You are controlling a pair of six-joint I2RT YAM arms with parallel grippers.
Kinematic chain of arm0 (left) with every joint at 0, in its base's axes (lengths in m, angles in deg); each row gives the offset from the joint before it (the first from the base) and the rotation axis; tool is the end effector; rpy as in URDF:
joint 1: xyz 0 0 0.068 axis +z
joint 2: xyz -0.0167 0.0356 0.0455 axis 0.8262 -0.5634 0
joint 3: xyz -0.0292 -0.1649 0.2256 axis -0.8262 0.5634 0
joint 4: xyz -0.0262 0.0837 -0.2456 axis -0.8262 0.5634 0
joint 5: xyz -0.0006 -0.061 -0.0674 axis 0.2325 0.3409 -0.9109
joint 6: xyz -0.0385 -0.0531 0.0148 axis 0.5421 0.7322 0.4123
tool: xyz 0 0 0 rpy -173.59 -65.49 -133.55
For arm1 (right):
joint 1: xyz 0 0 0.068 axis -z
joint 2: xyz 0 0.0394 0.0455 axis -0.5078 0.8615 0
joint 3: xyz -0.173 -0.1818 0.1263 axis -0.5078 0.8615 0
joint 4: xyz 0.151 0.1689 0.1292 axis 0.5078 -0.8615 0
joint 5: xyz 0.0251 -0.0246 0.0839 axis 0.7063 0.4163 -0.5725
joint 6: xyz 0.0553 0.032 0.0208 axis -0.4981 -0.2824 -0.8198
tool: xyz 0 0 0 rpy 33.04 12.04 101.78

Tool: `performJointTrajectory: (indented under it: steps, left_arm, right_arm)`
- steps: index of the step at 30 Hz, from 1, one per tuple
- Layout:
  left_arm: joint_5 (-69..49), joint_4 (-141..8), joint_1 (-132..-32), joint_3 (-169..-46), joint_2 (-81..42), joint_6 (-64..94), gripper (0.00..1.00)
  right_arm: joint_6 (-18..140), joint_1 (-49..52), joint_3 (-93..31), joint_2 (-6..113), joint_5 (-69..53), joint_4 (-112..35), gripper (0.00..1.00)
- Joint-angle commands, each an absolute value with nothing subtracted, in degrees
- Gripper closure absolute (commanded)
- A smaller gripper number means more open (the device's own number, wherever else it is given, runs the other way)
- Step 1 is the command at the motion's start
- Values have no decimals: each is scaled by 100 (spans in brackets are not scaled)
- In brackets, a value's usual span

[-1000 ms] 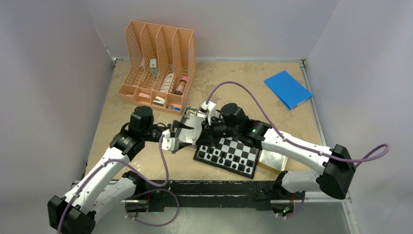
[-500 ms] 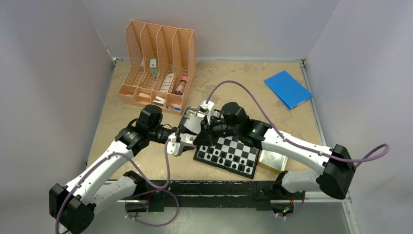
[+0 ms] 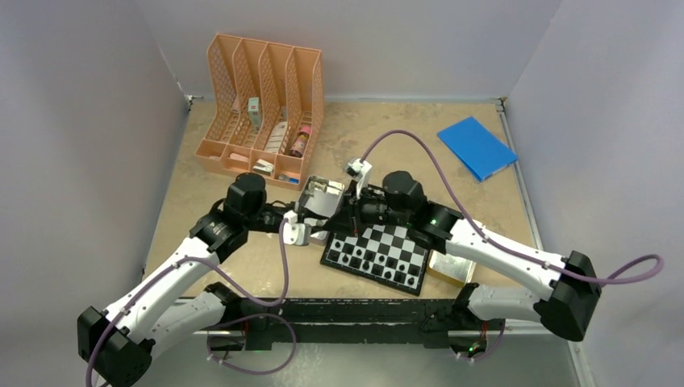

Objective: Set up the chess pieces on the board
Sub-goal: Place the chess piece on the chessboard.

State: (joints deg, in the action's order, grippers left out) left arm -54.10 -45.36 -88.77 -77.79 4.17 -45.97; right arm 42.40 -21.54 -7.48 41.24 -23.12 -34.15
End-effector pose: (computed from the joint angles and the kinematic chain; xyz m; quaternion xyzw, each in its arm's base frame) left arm 0.1414 -0.1425 0.2961 0.6792 0.4295 -0.3058 0.5106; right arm 0.1642 0.2442 0.3277 -0.2952 0.7180 0.5021 0.3811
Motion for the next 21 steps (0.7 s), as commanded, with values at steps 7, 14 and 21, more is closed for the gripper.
performJointTrajectory:
  steps: [7, 14, 21]
  left_arm:
    - [-5308, -7025, -9037, -7236, 491, -1008, 96]
    - [-4768, -7038, -9107, -7262, 395, -518, 93]
    - [-4261, -6712, -9106, -7338, 419, -520, 70]
  right_arm:
    - [2309, -2028, 314, 3394, -1103, -974, 86]
    - [2315, -2027, 382, 3448, -879, -892, 87]
    - [2659, -2029, -12, 3688, -355, -1949, 88]
